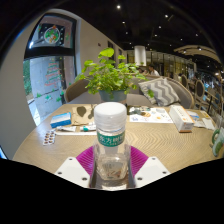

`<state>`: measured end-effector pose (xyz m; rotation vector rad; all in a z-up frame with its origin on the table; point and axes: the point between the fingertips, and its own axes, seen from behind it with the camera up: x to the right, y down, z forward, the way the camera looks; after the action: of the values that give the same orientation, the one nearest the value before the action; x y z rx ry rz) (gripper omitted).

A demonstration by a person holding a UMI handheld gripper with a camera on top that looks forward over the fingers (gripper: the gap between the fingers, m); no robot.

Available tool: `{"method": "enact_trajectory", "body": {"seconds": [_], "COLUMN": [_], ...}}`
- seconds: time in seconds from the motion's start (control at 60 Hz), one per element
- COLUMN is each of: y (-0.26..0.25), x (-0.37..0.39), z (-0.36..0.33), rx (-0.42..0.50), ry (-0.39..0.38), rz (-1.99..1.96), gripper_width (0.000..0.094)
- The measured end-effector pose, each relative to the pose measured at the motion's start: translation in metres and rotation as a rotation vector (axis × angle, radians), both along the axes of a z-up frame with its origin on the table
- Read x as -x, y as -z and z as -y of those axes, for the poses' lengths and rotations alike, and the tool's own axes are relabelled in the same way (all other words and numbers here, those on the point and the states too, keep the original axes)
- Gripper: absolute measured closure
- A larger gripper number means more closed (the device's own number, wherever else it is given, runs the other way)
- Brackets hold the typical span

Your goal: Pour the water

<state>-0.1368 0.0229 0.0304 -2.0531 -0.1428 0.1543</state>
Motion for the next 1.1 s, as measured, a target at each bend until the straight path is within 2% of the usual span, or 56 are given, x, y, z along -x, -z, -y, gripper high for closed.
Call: {"method": "enact_trajectory", "body": {"seconds": [0.167,0.317,0.5,0.617,0.783,0.967,1.1], "y": [-0.029,-0.089,-0.171,-0.199,-0.204,-0.17,-0.154], "x": [-0.004,-0.03,-0.098,-0.16,-0.254,-0.339,-0.366], "z": [0.006,0.008,0.007,0.007,0.009,0.007,0.01], "rx": [0.002,-0.014,-0.034,-0.036,0.009,0.074,0.145], "ry": [0.001,0.05,0.126,0.162,0.245,0.354,0.372], "rz": [-0.047,-0.248,-0.635,-0.891,-1.264,-1.641,-1.885], "gripper_width": [0.051,0.0511,0.0513,0.0515,0.052,0.0518,0.052]}}
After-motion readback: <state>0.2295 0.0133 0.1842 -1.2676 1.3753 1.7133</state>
